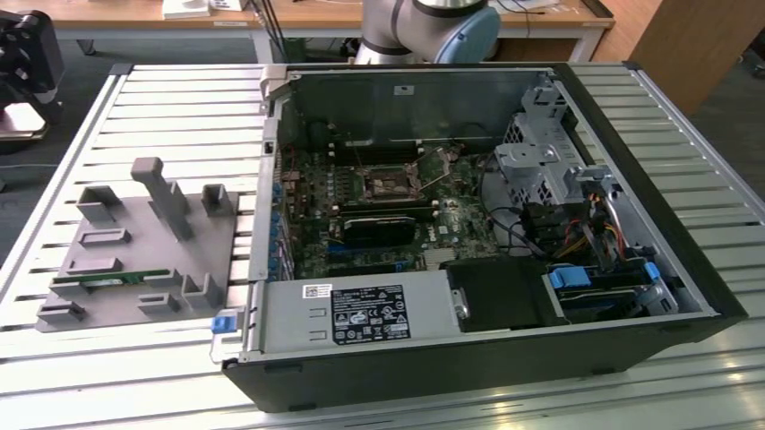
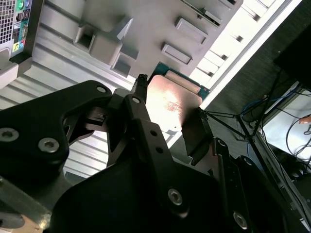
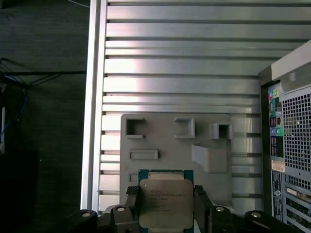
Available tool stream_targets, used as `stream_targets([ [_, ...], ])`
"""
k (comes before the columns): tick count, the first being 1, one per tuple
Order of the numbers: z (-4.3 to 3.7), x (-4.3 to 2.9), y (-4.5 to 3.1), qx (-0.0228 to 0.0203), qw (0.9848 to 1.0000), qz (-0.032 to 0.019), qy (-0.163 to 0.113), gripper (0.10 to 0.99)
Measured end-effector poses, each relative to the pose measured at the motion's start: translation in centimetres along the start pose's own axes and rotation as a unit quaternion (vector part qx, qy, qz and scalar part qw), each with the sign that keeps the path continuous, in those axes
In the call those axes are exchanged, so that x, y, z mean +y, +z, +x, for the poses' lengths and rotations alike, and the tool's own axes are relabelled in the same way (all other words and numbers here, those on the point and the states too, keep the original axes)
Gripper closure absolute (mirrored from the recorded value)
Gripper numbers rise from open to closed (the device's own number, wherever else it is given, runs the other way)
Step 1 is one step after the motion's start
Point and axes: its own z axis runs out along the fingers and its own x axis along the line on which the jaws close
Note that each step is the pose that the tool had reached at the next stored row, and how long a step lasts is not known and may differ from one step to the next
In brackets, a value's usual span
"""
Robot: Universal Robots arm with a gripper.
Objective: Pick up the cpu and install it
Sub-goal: 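Pick up the cpu and move it towards the insertion slot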
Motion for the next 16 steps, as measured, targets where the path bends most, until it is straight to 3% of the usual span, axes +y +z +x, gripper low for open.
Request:
stream_targets([
  [16,-1.13,0.01,-0.02,0.0,1.0,0.0,0.0,0.549],
])
